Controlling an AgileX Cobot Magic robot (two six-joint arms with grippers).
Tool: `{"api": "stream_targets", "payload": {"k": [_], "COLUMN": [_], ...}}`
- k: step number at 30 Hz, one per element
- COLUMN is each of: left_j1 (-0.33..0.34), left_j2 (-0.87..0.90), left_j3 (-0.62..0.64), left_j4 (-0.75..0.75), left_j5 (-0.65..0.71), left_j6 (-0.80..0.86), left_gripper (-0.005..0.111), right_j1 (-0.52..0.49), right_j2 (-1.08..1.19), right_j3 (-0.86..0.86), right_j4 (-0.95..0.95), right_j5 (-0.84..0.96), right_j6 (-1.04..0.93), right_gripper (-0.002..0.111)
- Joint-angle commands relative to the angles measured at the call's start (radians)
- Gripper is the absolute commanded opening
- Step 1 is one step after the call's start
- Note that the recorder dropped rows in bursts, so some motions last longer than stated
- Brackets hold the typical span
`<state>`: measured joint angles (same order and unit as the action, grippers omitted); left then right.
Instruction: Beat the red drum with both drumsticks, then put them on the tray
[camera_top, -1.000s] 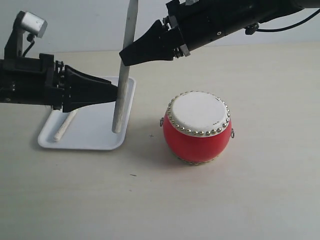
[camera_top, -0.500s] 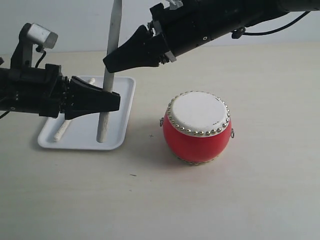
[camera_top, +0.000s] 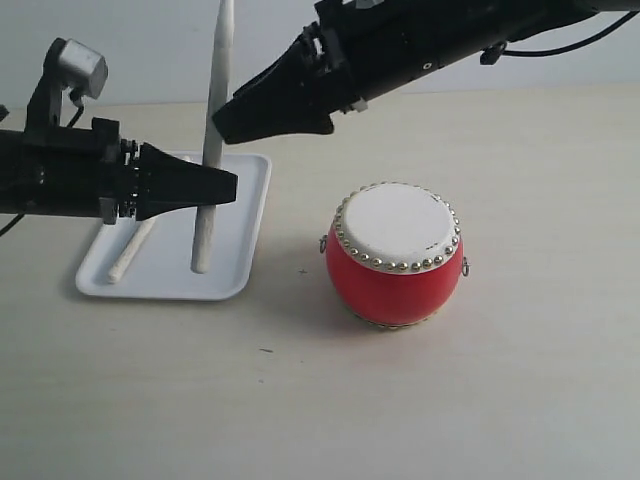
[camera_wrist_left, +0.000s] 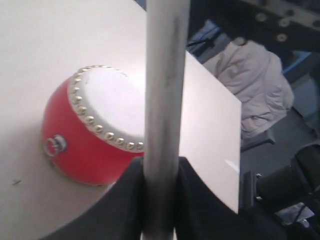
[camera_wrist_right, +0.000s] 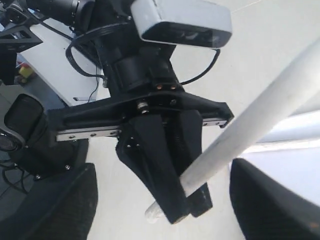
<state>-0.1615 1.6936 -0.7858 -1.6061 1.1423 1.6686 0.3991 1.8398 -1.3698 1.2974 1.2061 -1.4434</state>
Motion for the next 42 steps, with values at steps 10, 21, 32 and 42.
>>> {"api": "stream_targets", "payload": {"k": [10, 21, 32, 42], "left_j1": [-0.046, -0.217, -0.306, -0.293], "left_j2": [-0.008, 0.097, 0.312, 0.417], "left_j3": [-0.186, -0.393, -0.645, -0.717], "left_j4": [0.418, 1.470, 1.626, 1.625], "left_j5": [-0.591, -0.568, -0.338, -0.292], "left_j6": [-0.611, -1.649, -1.793, -1.864], "left_gripper": [0.000, 0.000, 0.000, 0.000], "right_j1": [-0.169, -0.180, -0.180, -0.180], "right_j2": [-0.072, -0.072, -0.072, -0.072], "right_j3": [-0.008, -0.008, -0.008, -0.008], "right_j4": [-0.133, -0.185, -0.213, -0.239], "right_j5": [-0.124, -0.255, -0.252, -0.252], "right_j6": [0.172, 0.244, 0.253, 0.272], "right_gripper": [0.070, 0.070, 0.070, 0.070]}}
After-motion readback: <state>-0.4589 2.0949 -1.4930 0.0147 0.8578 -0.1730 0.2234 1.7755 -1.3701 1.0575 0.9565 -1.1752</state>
